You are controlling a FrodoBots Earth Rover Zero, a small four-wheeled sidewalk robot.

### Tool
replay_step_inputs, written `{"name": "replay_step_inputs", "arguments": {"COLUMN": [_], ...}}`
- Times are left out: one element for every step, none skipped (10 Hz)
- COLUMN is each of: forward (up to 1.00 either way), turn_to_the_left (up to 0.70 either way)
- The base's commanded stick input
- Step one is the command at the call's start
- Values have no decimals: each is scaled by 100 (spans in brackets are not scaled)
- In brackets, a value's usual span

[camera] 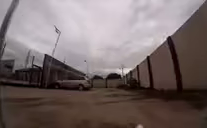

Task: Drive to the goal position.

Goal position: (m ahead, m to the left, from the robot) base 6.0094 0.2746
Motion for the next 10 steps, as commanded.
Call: {"name": "replay_step_inputs", "arguments": {"forward": [100,100,100,100,100,100,100,100,100,100], "turn_to_the_left": [0,0,0,0,0,0,0,0,0,0]}}
